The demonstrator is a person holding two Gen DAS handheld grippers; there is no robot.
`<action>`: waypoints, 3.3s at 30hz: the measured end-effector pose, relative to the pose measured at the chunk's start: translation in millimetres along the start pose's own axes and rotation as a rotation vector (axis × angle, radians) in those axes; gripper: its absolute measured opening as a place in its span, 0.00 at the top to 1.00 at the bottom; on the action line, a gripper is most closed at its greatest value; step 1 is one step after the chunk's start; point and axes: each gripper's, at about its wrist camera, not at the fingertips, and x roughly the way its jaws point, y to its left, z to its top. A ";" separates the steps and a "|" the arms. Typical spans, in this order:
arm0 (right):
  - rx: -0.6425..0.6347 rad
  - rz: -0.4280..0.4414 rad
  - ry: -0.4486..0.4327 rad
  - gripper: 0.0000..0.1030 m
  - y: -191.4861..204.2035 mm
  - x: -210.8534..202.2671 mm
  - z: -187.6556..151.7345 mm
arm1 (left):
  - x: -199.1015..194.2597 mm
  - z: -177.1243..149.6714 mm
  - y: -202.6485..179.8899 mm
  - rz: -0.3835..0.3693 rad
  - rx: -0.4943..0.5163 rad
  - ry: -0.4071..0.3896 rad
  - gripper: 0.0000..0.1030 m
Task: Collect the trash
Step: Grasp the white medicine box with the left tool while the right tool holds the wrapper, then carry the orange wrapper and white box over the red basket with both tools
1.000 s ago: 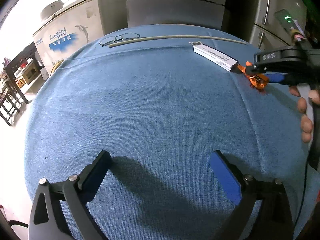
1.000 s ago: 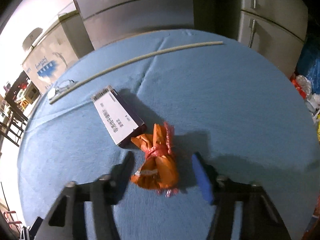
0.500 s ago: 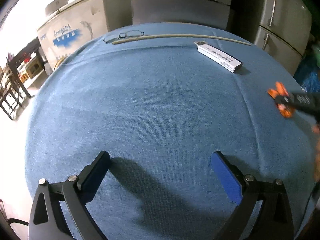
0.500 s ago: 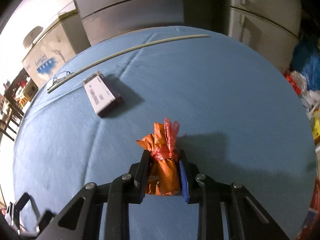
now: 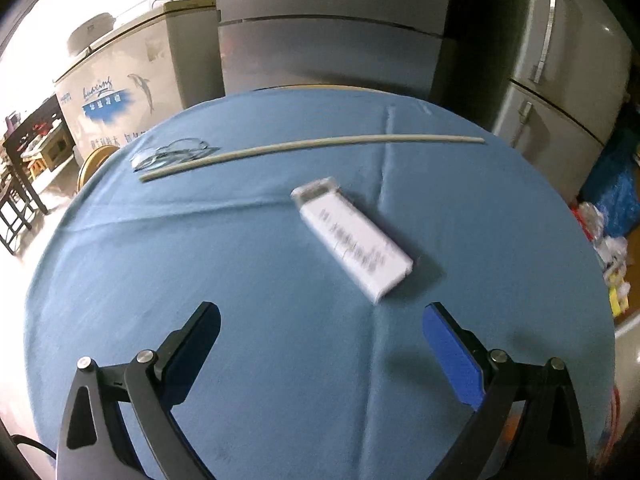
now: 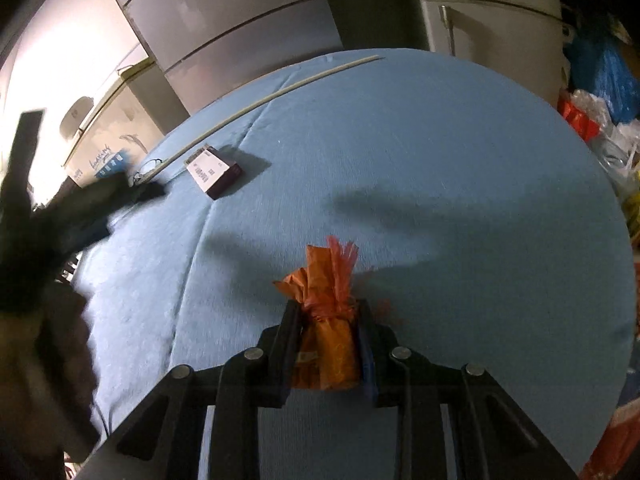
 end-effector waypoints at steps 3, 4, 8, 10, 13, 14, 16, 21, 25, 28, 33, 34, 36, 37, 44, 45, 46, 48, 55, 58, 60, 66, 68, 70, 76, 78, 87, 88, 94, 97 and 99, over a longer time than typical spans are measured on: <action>0.006 0.001 -0.005 0.72 -1.9 -8.9 -15.5 | 27.9 17.0 -16.4 0.048 0.003 0.018 0.02; 0.007 0.002 -0.007 0.72 -3.5 -11.5 -18.7 | 37.6 21.3 -20.5 0.059 -0.002 0.033 0.02; 0.023 0.013 -0.005 0.72 -7.6 -13.4 -21.9 | 61.4 31.0 -30.0 0.059 -0.038 0.080 0.02; 0.024 0.011 -0.004 0.72 -8.9 -14.6 -24.0 | 69.0 32.9 -35.7 0.066 -0.028 0.090 0.02; 0.022 0.007 -0.003 0.72 -8.5 -17.9 -30.5 | 85.3 29.7 -32.6 0.037 -0.017 0.148 0.10; 0.024 0.007 -0.002 0.72 -9.2 -19.8 -31.5 | 78.6 30.6 -28.7 0.044 -0.005 0.115 0.31; 0.028 0.008 -0.005 0.72 -10.1 -18.9 -31.5 | 69.0 32.6 -20.1 0.010 0.021 0.118 0.40; 0.032 -0.008 -0.007 0.73 -5.3 -14.6 -31.8 | 38.6 15.4 14.2 -0.028 0.063 0.114 0.46; 0.038 -0.010 -0.007 0.73 -2.7 -18.1 -34.1 | -1.5 -12.9 43.5 -0.053 0.107 0.090 0.47; 0.037 -0.008 -0.014 0.73 1.3 -22.7 -36.5 | -36.1 -33.3 59.7 -0.078 0.122 0.064 0.47; 0.010 0.003 -0.041 0.73 19.3 -36.7 -44.5 | -88.6 -60.9 71.1 -0.134 0.142 0.020 0.47; 0.004 0.004 -0.047 0.73 22.0 -40.5 -46.1 | -99.2 -65.5 72.7 -0.144 0.142 0.008 0.47; -0.005 0.005 -0.062 0.73 26.4 -47.5 -49.5 | -113.8 -72.2 76.1 -0.165 0.142 -0.006 0.47; -0.009 0.004 -0.070 0.73 28.5 -52.2 -51.8 | -122.5 -76.6 78.8 -0.183 0.136 -0.010 0.47; 0.003 -0.004 -0.116 0.73 27.5 -77.9 -63.7 | -159.0 -99.9 84.5 -0.214 0.154 -0.041 0.47; 0.005 -0.004 -0.119 0.73 25.8 -81.7 -65.7 | -160.0 -105.0 81.1 -0.215 0.157 -0.041 0.47; 0.007 -0.005 -0.123 0.73 25.1 -83.8 -67.0 | -162.3 -112.9 78.1 -0.215 0.162 -0.039 0.47; 0.007 -0.006 -0.127 0.73 22.2 -87.8 -69.7 | -164.0 -120.1 74.5 -0.211 0.172 -0.036 0.47; 0.018 -0.006 -0.133 0.73 18.0 -93.8 -73.2 | -165.5 -121.2 73.0 -0.194 0.194 -0.029 0.47; 0.022 -0.004 -0.137 0.72 17.8 -94.5 -72.8 | -152.4 -112.0 69.2 -0.185 0.201 -0.025 0.47; 0.026 -0.002 -0.138 0.73 16.2 -94.4 -73.0 | -147.6 -112.7 66.2 -0.181 0.206 -0.021 0.47; 0.037 0.003 -0.137 0.73 12.8 -92.6 -73.8 | -136.3 -118.0 57.3 -0.164 0.222 -0.012 0.47; 0.042 0.005 -0.136 0.73 11.3 -92.1 -73.7 | -136.7 -118.3 56.1 -0.160 0.225 -0.009 0.47; 0.047 0.007 -0.136 0.73 10.0 -91.6 -73.7 | -137.7 -117.2 54.9 -0.156 0.232 -0.009 0.47; 0.060 0.008 -0.142 0.73 7.0 -92.3 -73.9 | -139.4 -117.3 49.0 -0.158 0.247 -0.011 0.47; 0.067 0.005 -0.148 0.72 5.7 -94.0 -73.9 | -141.2 -117.7 46.2 -0.163 0.256 -0.014 0.47; 0.128 -0.033 -0.179 0.73 -19.9 -108.7 -78.6 | -152.6 -121.5 19.8 -0.211 0.303 -0.033 0.47; 0.140 -0.040 -0.183 0.73 -25.3 -110.8 -79.8 | -154.0 -122.9 14.3 -0.219 0.314 -0.035 0.47; 0.230 -0.096 -0.219 0.73 -69.5 -129.4 -88.2 | -161.8 -127.3 -16.1 -0.264 0.375 -0.040 0.47; 0.291 -0.140 -0.248 0.73 -99.4 -143.1 -93.3 | -166.9 -128.9 -34.5 -0.291 0.407 -0.043 0.47; 0.335 -0.172 -0.266 0.73 -122.7 -154.3 -97.2 | -170.4 -130.7 -46.8 -0.307 0.430 -0.048 0.47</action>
